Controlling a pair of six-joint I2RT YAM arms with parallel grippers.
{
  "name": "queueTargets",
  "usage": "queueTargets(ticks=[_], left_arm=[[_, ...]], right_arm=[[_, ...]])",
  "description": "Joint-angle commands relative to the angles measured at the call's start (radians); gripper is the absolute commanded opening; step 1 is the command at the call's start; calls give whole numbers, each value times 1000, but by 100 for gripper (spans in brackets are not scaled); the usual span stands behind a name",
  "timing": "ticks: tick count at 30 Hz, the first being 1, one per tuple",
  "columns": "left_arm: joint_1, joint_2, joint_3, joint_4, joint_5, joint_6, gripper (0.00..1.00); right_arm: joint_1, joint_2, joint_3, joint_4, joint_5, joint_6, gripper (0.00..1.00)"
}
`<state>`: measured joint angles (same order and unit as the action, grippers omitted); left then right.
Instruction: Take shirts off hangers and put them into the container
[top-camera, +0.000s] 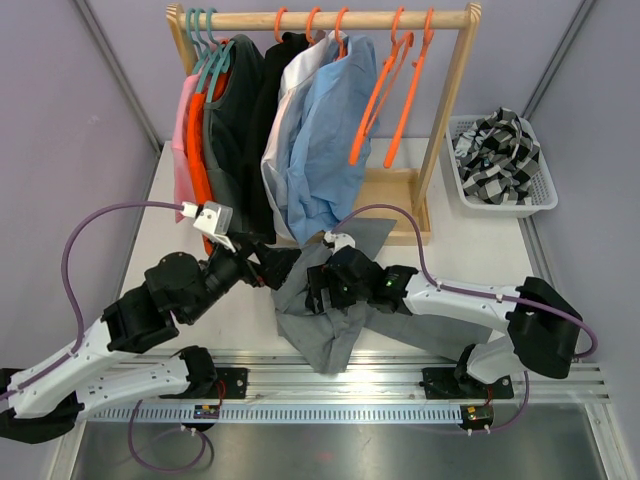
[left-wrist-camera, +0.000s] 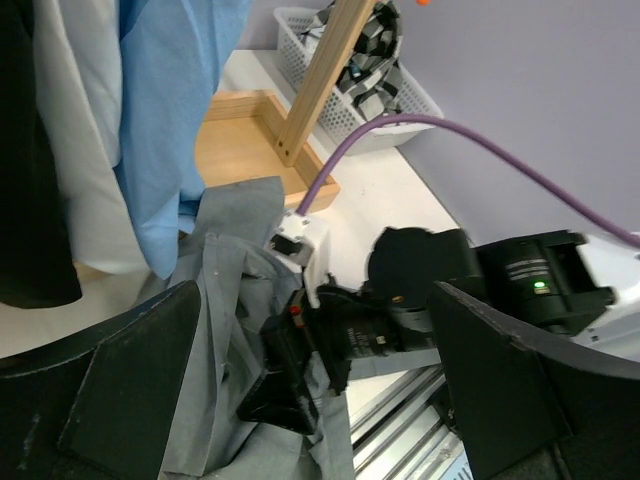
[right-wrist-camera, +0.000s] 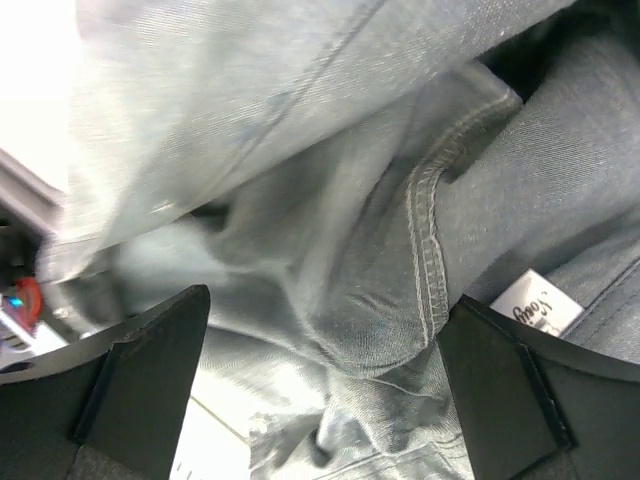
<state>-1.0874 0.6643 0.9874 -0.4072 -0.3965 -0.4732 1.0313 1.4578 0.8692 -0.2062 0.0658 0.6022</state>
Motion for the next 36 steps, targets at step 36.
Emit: queueTargets(ticks=[36], left_arm=[[-6, -144, -187, -151, -82, -216, 99]], right_arm=[[16, 424, 329, -131, 186, 22, 100]])
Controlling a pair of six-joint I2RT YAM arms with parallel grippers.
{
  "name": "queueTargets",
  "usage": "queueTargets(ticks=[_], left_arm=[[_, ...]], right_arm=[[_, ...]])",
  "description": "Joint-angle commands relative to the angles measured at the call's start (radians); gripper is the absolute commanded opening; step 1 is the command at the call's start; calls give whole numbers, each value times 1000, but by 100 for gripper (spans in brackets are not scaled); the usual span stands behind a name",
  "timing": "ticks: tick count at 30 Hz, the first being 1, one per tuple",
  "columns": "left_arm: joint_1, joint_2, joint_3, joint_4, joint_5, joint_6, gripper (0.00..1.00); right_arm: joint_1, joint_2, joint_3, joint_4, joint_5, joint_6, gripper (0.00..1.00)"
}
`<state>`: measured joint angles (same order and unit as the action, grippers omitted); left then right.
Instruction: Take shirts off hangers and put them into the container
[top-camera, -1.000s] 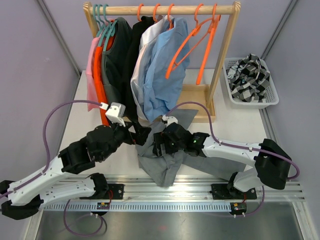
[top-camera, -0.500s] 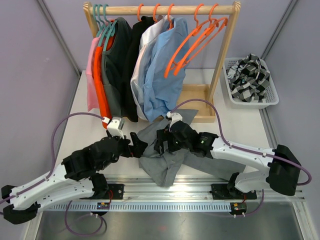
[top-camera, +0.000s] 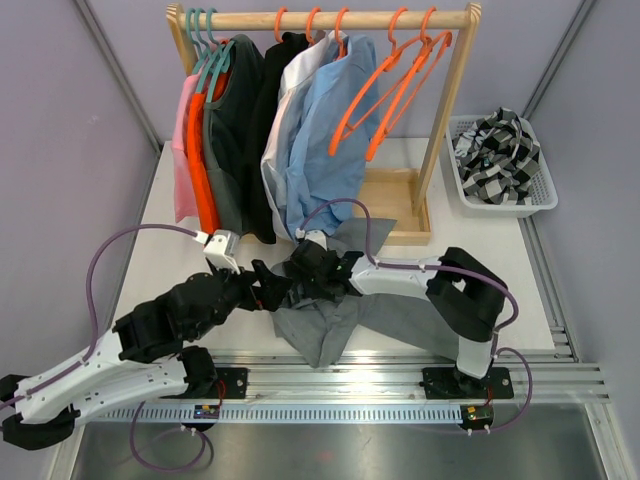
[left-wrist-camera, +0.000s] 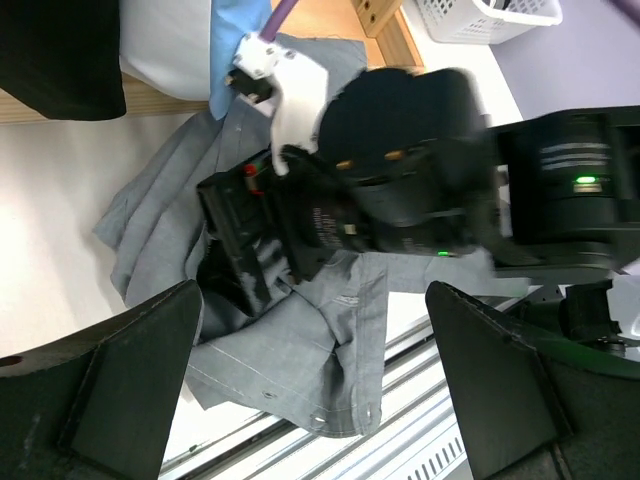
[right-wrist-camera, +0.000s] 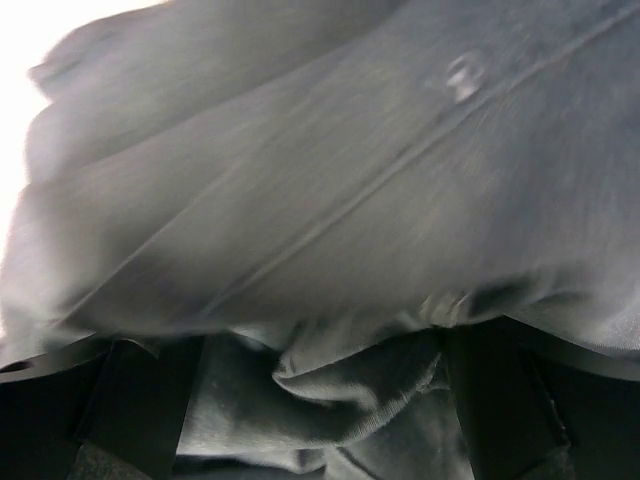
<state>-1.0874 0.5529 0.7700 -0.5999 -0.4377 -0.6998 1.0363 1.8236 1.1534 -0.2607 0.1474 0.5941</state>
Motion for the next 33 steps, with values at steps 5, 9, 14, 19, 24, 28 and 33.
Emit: queueTargets(ticks=[5, 9, 14, 19, 24, 28, 33], left_arm=[[-6, -76, 43, 22, -61, 23, 99], [-5, -88, 54, 6, -73, 33, 99], [-5, -97, 68, -5, -76, 36, 99], [-6, -93, 78, 5, -64, 42, 99], [-5, -61, 100, 23, -44, 59, 99], [-6, -36, 114, 45, -21, 69, 99], [-5, -2, 140, 61, 0, 82, 99]], right_arm=[[10, 135, 5, -153, 185, 81, 79], [11, 135, -53, -178, 230, 156, 0], [-13, 10, -154, -267, 378, 268, 0], [-80, -269, -248, -434, 553, 444, 0], [-204, -559, -213, -632, 782, 461, 0], [-414, -714, -159, -537, 827, 244, 0], [-697, -761, -31, -346, 739, -29, 0]])
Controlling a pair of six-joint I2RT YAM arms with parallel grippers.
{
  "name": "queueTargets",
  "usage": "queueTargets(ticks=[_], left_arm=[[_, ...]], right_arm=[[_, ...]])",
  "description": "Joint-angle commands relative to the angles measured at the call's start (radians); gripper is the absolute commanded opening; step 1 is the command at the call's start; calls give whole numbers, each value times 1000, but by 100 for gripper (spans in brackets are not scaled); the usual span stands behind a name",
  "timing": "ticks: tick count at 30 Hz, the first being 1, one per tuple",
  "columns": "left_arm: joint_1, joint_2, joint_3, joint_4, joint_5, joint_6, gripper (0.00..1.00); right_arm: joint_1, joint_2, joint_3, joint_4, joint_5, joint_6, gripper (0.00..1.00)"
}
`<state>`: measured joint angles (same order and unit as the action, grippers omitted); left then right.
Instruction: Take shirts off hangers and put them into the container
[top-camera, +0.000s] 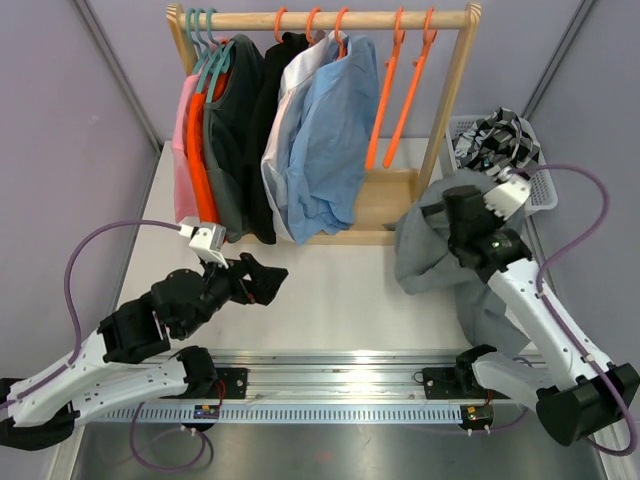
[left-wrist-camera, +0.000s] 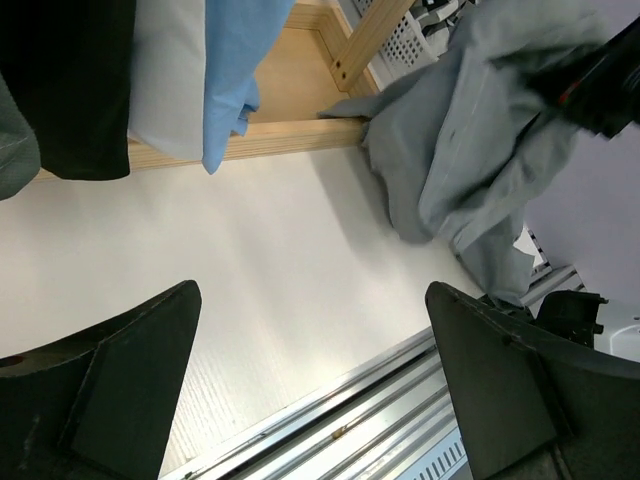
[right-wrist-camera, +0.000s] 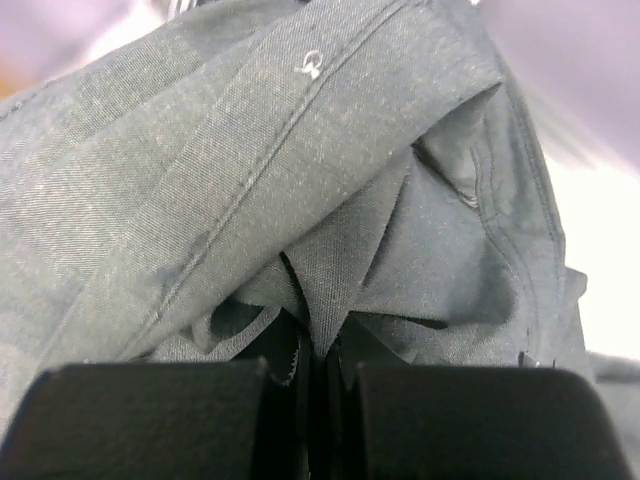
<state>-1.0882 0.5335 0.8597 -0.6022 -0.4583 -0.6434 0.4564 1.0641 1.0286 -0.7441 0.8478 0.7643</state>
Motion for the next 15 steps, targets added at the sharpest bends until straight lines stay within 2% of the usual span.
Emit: queueTargets(ticks=[1, 2, 6, 8, 11, 12, 13, 15], left_arm=[[-4, 26, 56, 65, 23, 28, 99], [-4, 31, 61, 65, 24, 33, 99], [-6, 60, 91, 74, 40, 48, 99], [-4, 69, 99, 78, 44, 56, 99], [-4, 68, 107, 76, 56, 57, 99], [-6, 65, 110, 73, 55, 57, 99], [-4, 63, 111, 70, 55, 57, 99], [-6, 48, 111, 68, 53, 50, 99]], right_arm=[[-161, 8, 144, 170, 11, -232, 0], [-252, 45, 177, 198, -57, -259, 0], [-427, 193, 411, 238, -214, -263, 0], [-482, 322, 597, 249, -309, -272, 0], [-536, 506, 902, 229, -372, -286, 0], [-567, 551, 982, 229, -394, -281, 0], [-581, 595, 1139, 224, -410, -269, 0], [-631, 732, 1305, 224, -505, -232, 0]])
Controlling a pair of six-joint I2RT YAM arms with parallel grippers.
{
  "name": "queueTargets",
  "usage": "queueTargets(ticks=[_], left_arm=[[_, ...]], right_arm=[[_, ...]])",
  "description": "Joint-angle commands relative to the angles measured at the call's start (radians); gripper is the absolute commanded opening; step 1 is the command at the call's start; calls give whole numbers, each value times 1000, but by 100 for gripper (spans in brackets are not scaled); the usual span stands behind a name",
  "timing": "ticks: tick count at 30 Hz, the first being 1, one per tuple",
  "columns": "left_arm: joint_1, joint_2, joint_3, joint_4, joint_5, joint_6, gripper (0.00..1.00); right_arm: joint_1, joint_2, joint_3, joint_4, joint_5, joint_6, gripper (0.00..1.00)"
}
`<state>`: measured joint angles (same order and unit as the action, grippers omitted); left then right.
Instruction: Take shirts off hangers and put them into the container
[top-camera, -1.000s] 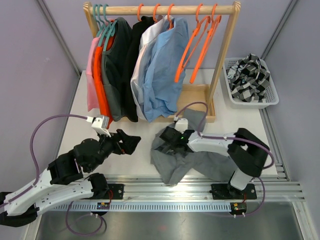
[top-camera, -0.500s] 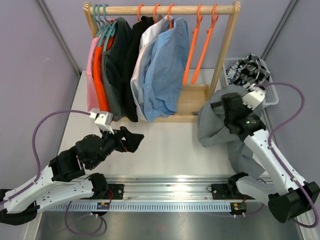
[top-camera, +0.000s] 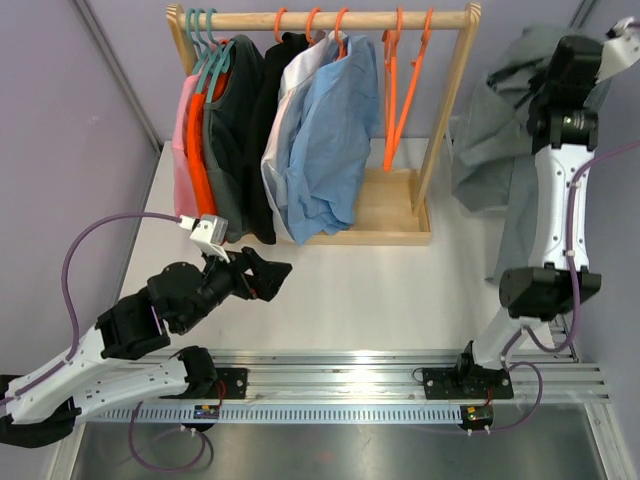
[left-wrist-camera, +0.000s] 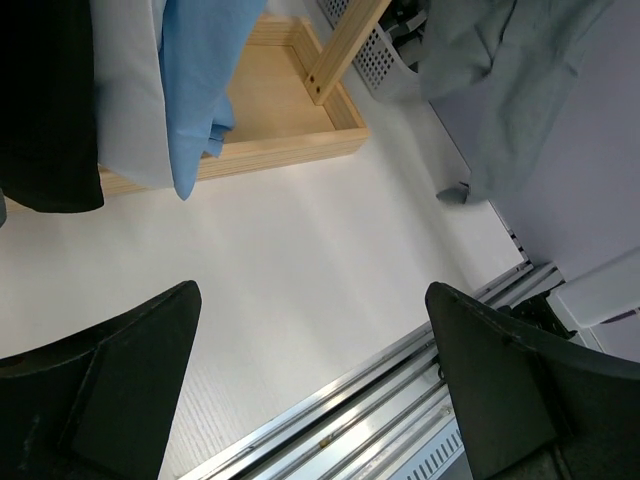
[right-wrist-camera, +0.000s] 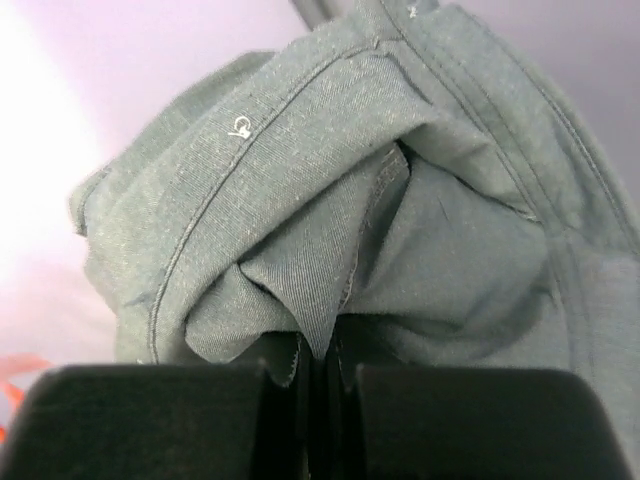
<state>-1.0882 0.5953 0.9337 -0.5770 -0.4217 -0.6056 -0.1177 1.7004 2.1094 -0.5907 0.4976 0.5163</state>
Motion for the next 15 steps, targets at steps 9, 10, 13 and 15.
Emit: queueTargets(ticks=[9, 10, 13, 15], left_arm=[[-4, -44, 59, -29, -28, -9, 99], [-4, -49, 56, -35, -37, -20, 99], [-4, -69, 44, -49, -55, -46, 99], [-4, -75, 34, -50, -61, -59, 99]], right_arm=[[-181, 402, 544, 757, -419, 320, 0], [-184, 442, 573, 837, -421, 327, 0], [-188, 473, 627, 1013, -424, 343, 0], [-191, 467, 627, 1049, -380, 370, 0]])
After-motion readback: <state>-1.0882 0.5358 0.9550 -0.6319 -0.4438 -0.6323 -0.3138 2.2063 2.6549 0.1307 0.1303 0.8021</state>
